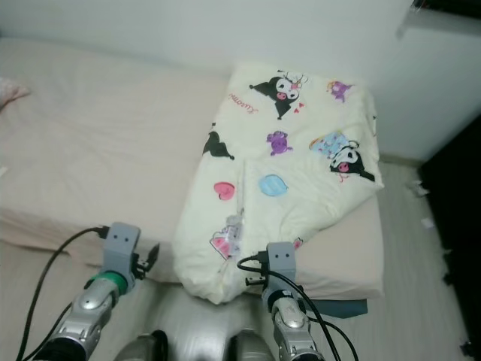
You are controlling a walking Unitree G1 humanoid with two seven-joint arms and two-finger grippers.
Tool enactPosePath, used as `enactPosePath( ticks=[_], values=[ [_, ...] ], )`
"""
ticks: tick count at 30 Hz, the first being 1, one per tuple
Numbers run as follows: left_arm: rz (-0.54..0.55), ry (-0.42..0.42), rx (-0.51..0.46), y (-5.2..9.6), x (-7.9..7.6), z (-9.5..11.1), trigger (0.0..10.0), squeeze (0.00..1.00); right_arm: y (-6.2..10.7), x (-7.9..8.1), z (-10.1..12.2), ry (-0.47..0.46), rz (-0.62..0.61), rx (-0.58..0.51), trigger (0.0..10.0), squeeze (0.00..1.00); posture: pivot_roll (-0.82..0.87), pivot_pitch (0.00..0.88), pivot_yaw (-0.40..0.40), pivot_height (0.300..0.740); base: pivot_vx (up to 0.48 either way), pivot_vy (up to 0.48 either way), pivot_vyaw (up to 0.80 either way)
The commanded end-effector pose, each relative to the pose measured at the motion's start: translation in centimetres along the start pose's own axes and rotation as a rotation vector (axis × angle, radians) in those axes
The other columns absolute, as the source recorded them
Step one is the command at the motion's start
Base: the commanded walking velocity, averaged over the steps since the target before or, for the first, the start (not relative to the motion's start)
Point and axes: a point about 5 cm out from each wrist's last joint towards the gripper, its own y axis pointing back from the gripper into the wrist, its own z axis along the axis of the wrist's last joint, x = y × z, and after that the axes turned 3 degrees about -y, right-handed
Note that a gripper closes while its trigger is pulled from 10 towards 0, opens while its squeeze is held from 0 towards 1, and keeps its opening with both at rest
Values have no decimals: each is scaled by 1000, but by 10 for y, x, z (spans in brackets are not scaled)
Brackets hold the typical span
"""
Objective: Clean up the room
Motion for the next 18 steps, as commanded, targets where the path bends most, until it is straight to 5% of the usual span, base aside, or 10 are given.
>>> enactPosePath(
  ticks=[1,18],
  values=[
    [-10,-1,23,2,-2,-5,10000,0,2,-1,-5,-9,-11,21,10000,0,-18,123,1,740,0,-289,0],
    [-12,1,22,1,-1,-3,10000,0,1,-3,-2,-18,-18,18,10000,0,-18,134,3,740,0,-289,0]
  ],
)
